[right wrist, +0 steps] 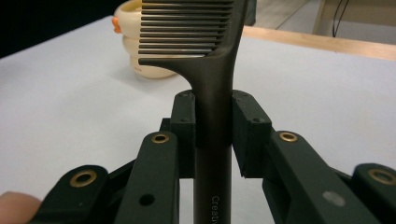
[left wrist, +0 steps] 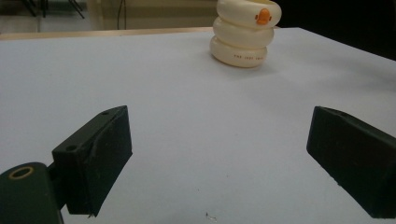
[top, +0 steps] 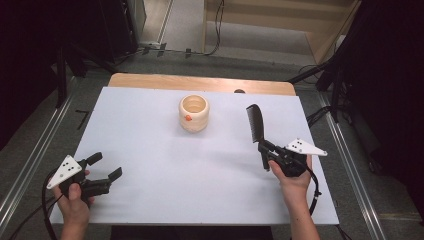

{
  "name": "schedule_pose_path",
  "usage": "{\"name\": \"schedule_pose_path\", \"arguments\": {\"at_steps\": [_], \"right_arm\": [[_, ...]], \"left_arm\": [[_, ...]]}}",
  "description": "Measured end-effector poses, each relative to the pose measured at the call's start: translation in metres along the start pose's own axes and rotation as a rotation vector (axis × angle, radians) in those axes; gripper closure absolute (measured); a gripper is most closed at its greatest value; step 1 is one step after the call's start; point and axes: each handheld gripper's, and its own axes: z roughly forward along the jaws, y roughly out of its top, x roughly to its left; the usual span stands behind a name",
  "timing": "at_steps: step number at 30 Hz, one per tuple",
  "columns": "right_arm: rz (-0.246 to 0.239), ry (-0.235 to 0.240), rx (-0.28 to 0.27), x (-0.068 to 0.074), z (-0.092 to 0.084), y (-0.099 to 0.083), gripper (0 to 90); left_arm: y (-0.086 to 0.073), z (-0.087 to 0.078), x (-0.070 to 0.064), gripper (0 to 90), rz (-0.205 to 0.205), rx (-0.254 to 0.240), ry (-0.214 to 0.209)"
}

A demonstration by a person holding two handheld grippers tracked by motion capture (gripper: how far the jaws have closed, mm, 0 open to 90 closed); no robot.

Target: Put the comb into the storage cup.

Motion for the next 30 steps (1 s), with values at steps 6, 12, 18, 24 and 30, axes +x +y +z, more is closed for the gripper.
{"name": "schedule_pose_path", "arguments": {"at_steps": [6,12,18,24,30], "right_arm": [[-0.022,0.005,-0.042,0.009,0.000,-0.002,71.0],[-0.031,0.009,-0.064,0.012,-0.002,0.000,71.0],[-0.027,0.014,-0.086,0.014,-0.006,0.001,71.0],[-0.028,0.013,-0.096,0.015,-0.007,0.001,71.0],[-0.036,0.022,-0.106,0.020,-0.006,0.002,71.0]], "left_arm": [[0.003,-0.003,0.000,1.5,-0.008,-0.015,0.007],[0.008,-0.006,-0.002,0.0,-0.032,-0.047,0.001],[0.016,-0.005,-0.014,0.0,-0.025,-0.047,-0.003],[0.026,0.001,-0.028,0.0,0.007,-0.039,-0.015],[0.037,0.006,-0.045,0.0,0.029,-0.062,-0.042]]}}
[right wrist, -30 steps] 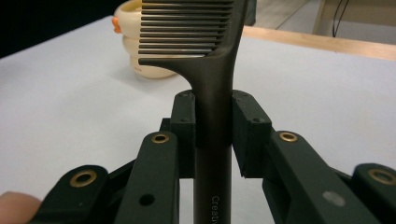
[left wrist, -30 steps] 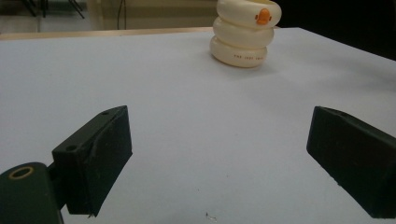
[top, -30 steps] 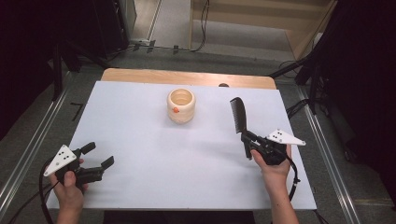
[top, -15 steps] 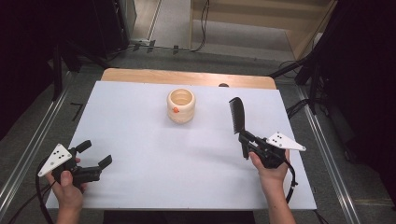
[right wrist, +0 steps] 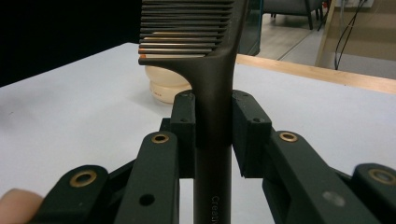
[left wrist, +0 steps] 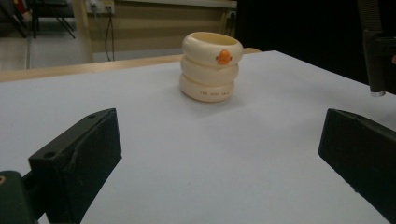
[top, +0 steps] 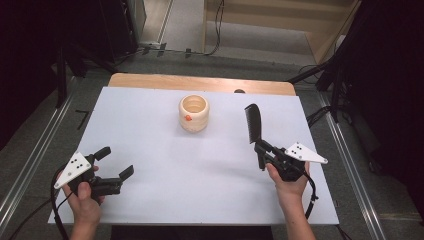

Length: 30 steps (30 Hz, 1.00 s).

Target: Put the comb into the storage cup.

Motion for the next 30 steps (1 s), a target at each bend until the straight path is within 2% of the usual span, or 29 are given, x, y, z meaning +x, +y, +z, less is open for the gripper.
{"name": "schedule_pose_path", "arguments": {"at_steps": [6,18,30], "right_arm": [[-0.005,0.007,-0.003,0.005,0.001,0.001,71.0],[-0.032,0.044,-0.002,0.020,0.010,0.001,71.0],[-0.043,0.078,0.005,0.041,0.021,0.000,71.0]], "left_arm": [[0.010,0.007,-0.012,0.0,0.031,-0.010,-0.030],[0.032,0.025,-0.029,0.0,0.066,-0.045,-0.086],[0.045,0.046,-0.045,0.0,0.068,-0.040,-0.150]]}}
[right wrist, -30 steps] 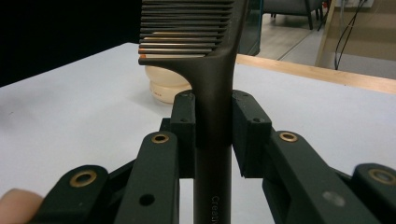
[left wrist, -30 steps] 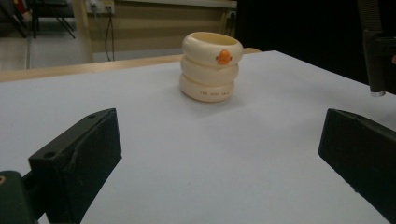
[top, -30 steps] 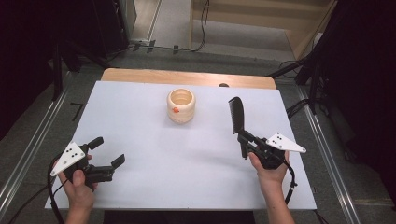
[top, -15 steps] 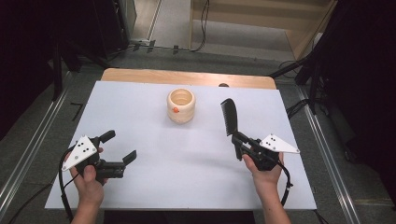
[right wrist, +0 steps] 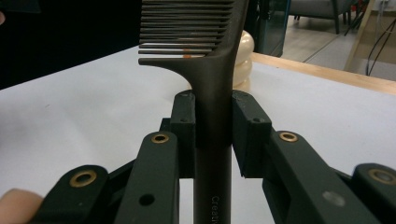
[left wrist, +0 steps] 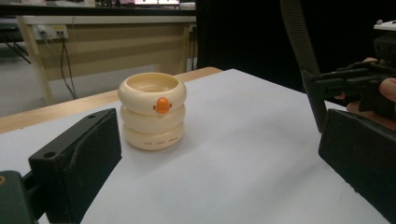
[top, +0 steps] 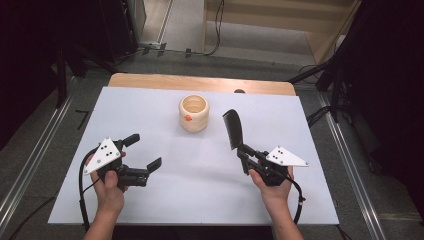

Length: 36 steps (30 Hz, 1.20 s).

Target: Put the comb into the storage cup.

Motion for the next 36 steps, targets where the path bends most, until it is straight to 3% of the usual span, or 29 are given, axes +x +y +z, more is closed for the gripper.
{"name": "schedule_pose_path", "arguments": {"at_steps": [18,27,36], "right_arm": [[-0.039,0.047,0.012,0.024,0.013,0.000,71.0],[-0.060,0.075,0.010,0.037,0.019,0.000,70.9],[-0.080,0.096,0.012,0.048,0.024,-0.001,70.9]], "left_arm": [[0.008,0.031,-0.022,0.0,-0.009,-0.006,-0.090],[0.010,0.045,-0.036,0.0,-0.038,-0.020,-0.143],[0.012,0.060,-0.050,0.0,-0.028,0.010,-0.187]]}}
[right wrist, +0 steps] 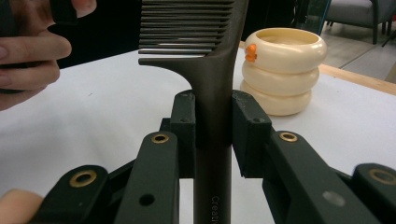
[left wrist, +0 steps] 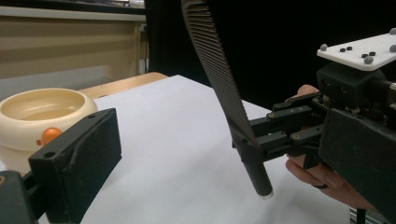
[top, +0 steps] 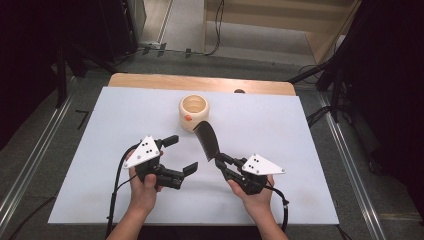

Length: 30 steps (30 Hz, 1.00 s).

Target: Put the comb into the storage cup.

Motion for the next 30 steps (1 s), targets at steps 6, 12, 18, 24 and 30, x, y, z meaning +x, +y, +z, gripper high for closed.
{"name": "schedule_pose_path", "arguments": {"at_steps": [6,12,18,24,30], "right_arm": [[-0.005,0.022,-0.007,0.006,0.002,0.001,70.9],[-0.014,0.037,-0.010,0.012,0.005,0.001,70.9],[-0.024,0.047,-0.009,0.018,0.006,0.002,70.9],[-0.043,0.043,-0.012,0.023,0.008,0.003,70.9],[-0.071,0.028,-0.005,0.026,0.009,0.002,70.9]], "left_arm": [[0.002,0.011,-0.005,0.0,-0.008,0.015,-0.033],[0.003,0.018,-0.007,7.4,-0.049,0.010,-0.016],[0.003,0.024,-0.009,20.0,-0.079,0.022,0.039],[0.004,0.026,-0.010,35.8,-0.128,0.015,0.085],[0.007,0.023,-0.010,48.9,-0.166,-0.010,0.100]]}}
